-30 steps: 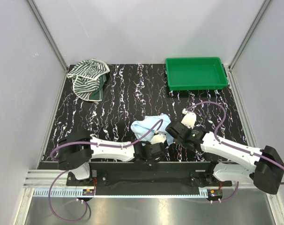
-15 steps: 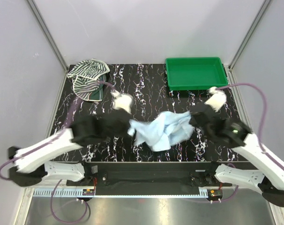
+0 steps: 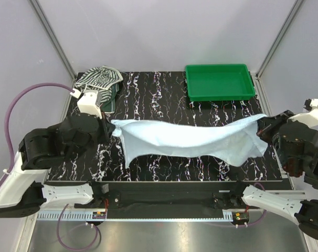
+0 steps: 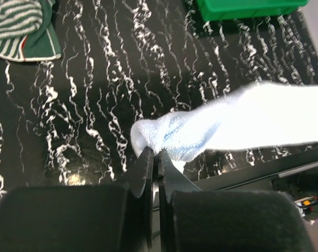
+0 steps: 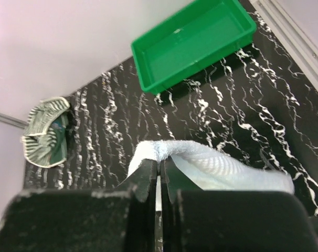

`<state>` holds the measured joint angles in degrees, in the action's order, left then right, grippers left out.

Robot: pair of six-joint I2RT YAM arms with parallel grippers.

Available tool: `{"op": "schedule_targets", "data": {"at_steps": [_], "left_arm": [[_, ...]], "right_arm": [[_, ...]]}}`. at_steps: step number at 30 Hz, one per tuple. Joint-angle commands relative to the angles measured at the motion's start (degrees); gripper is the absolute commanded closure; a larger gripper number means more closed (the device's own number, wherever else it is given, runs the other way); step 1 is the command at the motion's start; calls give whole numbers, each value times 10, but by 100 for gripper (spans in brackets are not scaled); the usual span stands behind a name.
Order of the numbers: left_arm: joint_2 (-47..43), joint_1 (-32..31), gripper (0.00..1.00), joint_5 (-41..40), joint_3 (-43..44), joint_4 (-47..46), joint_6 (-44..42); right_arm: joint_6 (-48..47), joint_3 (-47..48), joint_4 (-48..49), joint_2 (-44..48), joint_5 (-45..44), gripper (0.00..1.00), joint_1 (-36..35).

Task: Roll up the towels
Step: Flatten the towel

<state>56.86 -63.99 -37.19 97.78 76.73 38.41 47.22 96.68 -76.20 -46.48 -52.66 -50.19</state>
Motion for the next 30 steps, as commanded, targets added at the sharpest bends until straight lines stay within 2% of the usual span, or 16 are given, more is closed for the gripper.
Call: {"op": "schedule_targets", "data": {"at_steps": [1,5,8,11,12,14,15,16,17,18,20,21,24,30], "left_arm": [[-24,5,100,-24,-21,117,17],[-18,16,100,-11,-81,78,-3],[-4,61,100,41,-124,12,-48],[8,131,100,112,-148,-46,-97],[17,167,100,124,-165,-61,-109],[32,220,100,178,-179,-97,-150],[51,276,100,201,-184,-109,-163],[60,305,100,250,-195,-122,-188],[71,331,100,272,-203,-147,-199],[87,384,100,291,-209,-159,-218],[144,430,100,337,-220,-191,-233],[166,468,100,352,-220,-203,-237],[256,504,100,391,-180,-224,-232],[432,526,100,373,-72,-255,-207]], "right_arm": [[9,-28,-100,-14,-27,100,3],[-9,-86,-48,-16,-21,100,4],[-32,-121,10,-54,-10,100,4],[-72,-139,69,-89,27,100,36],[-115,-149,90,-112,80,100,65],[-156,-164,160,-130,156,100,167],[-184,-179,183,-151,231,100,201],[-194,-186,203,-164,270,100,274],[-201,-191,230,-178,307,100,305],[-211,-196,244,-217,370,100,329],[-216,-195,271,-265,408,100,374],[-220,-189,280,-314,425,100,382],[-227,-176,330,-397,433,100,395],[-234,-93,350,-548,425,100,424]]}}
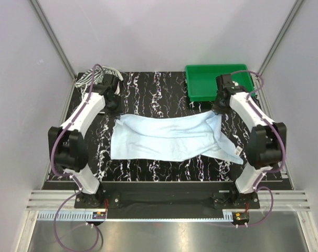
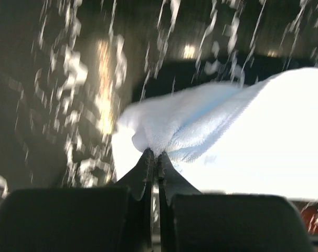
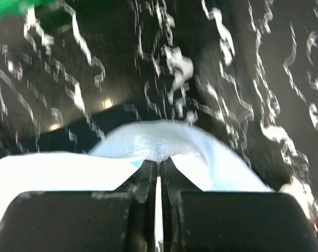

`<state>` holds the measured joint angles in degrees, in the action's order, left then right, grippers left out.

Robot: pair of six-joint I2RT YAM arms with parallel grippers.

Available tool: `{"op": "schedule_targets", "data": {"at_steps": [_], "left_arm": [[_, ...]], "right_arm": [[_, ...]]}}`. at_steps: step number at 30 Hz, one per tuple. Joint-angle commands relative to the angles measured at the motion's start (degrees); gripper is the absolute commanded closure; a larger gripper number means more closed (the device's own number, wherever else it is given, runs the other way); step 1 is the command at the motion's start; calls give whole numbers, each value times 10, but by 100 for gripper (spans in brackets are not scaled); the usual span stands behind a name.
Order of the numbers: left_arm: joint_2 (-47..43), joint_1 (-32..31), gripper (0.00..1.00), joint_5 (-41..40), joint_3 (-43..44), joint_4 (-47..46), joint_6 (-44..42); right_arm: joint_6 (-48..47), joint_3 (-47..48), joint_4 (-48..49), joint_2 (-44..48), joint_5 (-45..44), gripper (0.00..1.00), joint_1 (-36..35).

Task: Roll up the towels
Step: Flatten the towel

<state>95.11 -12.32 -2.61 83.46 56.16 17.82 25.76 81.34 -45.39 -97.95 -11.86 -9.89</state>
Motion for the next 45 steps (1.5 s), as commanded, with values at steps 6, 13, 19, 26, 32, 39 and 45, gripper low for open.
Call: {"op": "schedule_targets", "data": {"at_steps": [6,13,19,26,32,39,45], "left_arm": [[178,38,100,-20,150,-50,21],[151,63,26,-43,128,-60,47],[-15,42,21,-75,-10,-102,60],[-88,-23,14,-21,-152,-153,104],[-149,-23,20,23,-316,-236,166],[-121,-23,25,81,-385,-302,184],[-85,-19,25,63,-393,-320,182]], "right_arm": [[-35,137,31,-131,9,84,70],[-59,201,-22,-159,-45,13,91],[-59,70,18,-4,18,14,77],[-55,-12,22,14,70,16,22],[-70,11,23,-62,65,20,22],[-82,83,12,-156,50,24,19],[-88,137,-5,-212,29,26,18]]}}
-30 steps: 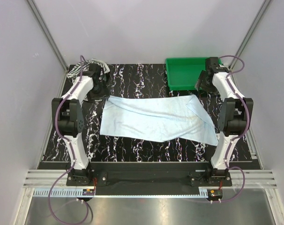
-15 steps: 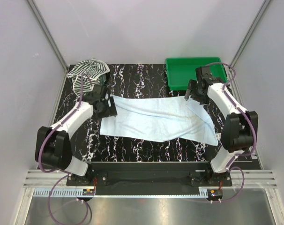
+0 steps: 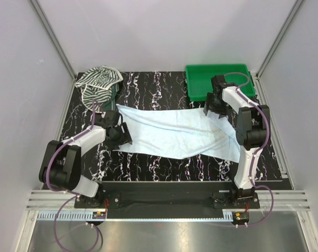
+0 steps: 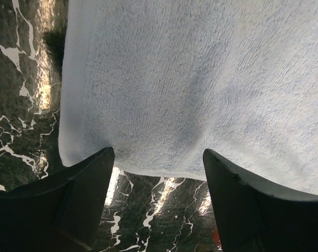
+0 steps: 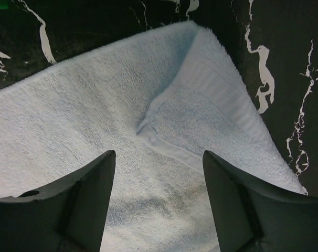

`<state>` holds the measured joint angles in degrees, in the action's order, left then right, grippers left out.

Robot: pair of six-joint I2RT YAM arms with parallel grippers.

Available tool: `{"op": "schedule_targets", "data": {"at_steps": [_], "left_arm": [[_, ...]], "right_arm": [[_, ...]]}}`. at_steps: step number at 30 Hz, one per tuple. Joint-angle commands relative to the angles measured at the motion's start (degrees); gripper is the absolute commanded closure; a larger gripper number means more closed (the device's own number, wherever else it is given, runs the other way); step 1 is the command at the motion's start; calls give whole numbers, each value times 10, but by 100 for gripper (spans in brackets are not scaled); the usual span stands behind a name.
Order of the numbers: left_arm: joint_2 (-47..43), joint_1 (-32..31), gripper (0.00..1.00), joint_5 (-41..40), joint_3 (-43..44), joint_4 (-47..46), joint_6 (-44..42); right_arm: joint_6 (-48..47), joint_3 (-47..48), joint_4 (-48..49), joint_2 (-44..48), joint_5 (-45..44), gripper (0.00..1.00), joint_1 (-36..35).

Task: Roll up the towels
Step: Flatten the towel

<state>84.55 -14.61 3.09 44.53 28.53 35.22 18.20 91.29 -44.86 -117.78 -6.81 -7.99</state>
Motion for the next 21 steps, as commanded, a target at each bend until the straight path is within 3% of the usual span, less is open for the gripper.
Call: {"op": "schedule_targets", "data": {"at_steps": [1,5,7,10,14,17,21], "left_arm": [[29,5,25,7,-4,-48,6],[52,9,38,9,-2,-59,7],[53,12,66,6,0,-65,8],[61,13,99,3,13,-54,1],[35,13,100,9,11,-34,2],[-31,17,100,9,2,-5,12],[-116,39,100,20,-18,27,21]], "right_arm": [[-14,45,-11,-24,-27,26,-1],[-20,61,-14,-54,-39,30,-1],[-19,64,-13,-67,-41,32,-1],[-19,65,-8,-76,-42,43,-1],[-17,69,-8,-77,-41,57,-1],[-16,66,-9,-69,-42,70,-1],[-18,57,-11,-59,-42,76,-1]]}}
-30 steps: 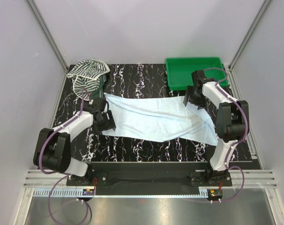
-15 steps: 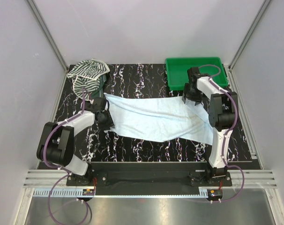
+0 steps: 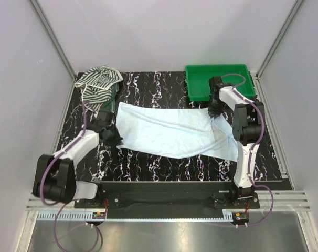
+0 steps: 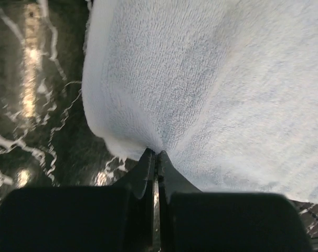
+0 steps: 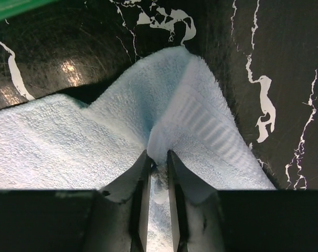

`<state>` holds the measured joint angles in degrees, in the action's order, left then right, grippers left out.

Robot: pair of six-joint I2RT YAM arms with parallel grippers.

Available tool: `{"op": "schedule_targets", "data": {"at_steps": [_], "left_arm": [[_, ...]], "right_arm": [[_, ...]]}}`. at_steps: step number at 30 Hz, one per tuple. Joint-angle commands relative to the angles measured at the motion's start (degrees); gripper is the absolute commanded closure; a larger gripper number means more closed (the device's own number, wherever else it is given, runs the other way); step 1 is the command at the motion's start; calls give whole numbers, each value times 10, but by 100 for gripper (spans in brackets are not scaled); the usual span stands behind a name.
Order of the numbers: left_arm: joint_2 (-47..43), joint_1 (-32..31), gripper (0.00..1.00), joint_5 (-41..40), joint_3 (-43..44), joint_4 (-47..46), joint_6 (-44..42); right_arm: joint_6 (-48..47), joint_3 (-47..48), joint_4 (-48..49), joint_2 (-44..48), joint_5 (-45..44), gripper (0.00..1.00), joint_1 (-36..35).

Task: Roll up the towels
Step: Flatten the towel

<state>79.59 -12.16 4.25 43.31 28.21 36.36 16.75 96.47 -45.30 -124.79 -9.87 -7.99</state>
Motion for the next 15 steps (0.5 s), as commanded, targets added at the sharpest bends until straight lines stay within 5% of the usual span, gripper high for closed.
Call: {"op": "schedule_targets", "data": {"at_steps": [1,6,11,14,15], "left_arm": [[-80,19,100,6,-6,40,9],[-117,35,100,-14,-7,69,-4],[-112,41,100,-10,-19,58,-7],[-110,41,100,-10,-26,51,-8],[-110,42,100,-13,-26,50,-9]], "right_arm": [[-3,1,-8,17,-12,76,-1],[-2,-18,-9,39,-15,64,-1],[-2,-32,-8,70,-17,64,-1],[-4,-37,-8,82,-18,70,-1],[-3,-38,-8,85,-18,82,-1]]}}
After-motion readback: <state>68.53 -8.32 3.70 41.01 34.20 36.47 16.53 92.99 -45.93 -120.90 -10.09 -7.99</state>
